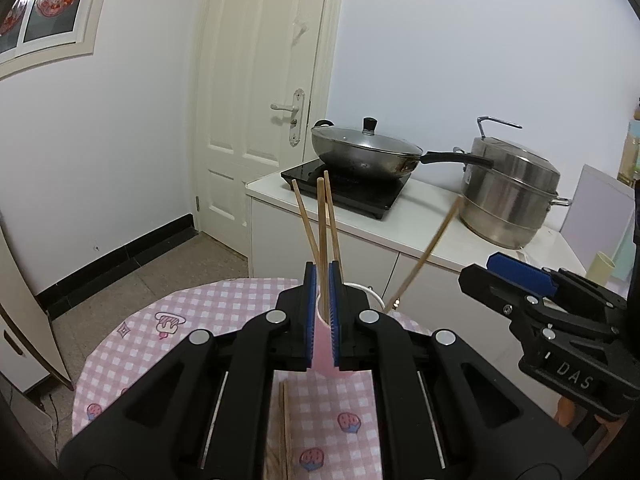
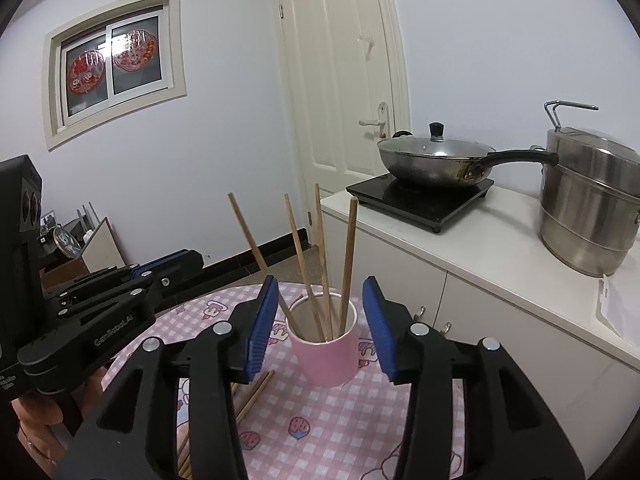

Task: Organize utensils
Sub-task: 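Open both tools to release the chopsticks into the pink cup, then move both open tools back down to the loose chopsticks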

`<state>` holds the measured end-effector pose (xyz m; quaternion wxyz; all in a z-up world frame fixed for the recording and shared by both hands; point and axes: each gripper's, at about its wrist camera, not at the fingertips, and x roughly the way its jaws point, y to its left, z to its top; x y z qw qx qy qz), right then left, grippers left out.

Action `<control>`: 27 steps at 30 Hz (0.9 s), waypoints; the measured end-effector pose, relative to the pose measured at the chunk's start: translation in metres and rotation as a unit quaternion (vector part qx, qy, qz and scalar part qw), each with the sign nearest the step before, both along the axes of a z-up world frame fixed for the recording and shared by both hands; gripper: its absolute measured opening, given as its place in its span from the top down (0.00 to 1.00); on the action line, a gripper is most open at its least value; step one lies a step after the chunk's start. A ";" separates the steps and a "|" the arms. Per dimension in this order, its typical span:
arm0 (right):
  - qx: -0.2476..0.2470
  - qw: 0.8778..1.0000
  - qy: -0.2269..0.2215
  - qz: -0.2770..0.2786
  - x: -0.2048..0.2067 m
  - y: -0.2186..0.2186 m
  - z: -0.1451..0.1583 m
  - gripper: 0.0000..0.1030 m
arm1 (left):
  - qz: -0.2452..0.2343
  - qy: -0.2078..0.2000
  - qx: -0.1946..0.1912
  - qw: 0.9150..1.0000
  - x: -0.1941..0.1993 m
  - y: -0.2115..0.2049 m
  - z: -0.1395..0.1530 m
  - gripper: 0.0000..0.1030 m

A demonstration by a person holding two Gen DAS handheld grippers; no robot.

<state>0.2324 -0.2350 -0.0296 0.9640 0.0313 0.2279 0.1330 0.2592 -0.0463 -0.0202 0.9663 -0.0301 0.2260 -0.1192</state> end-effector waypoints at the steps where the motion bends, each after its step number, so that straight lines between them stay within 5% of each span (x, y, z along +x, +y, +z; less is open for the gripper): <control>1: 0.001 1.000 -0.001 0.000 -0.003 0.000 0.001 0.58 | -0.001 0.000 -0.001 1.000 -0.004 0.002 0.001 0.93; 2: 0.002 1.000 -0.001 0.000 -0.007 0.001 0.001 0.58 | -0.002 0.000 -0.001 1.000 -0.008 0.002 0.002 0.92; 3: 0.002 1.000 -0.001 0.000 -0.010 0.001 0.002 0.57 | -0.002 -0.002 -0.001 1.000 -0.013 0.003 0.003 0.78; 4: 0.002 1.000 -0.002 -0.001 -0.014 0.002 0.003 0.56 | 0.000 -0.007 -0.004 1.000 -0.018 0.006 0.004 0.46; 5: 0.002 1.000 -0.002 -0.001 -0.018 0.003 0.004 0.56 | 0.004 -0.015 -0.006 1.000 -0.023 0.008 0.005 0.38; 15: 0.001 1.000 0.000 0.007 -0.042 0.013 0.002 0.55 | 0.025 -0.004 0.006 1.000 -0.054 0.042 0.001 0.38; 22: -0.001 0.999 0.042 0.033 -0.038 0.037 -0.028 0.55 | 0.019 0.091 0.007 0.996 -0.048 0.078 -0.040 0.38; 27: -0.003 0.994 0.094 0.053 -0.028 0.057 -0.058 0.55 | 0.023 0.173 0.012 0.985 -0.030 0.095 -0.082 0.38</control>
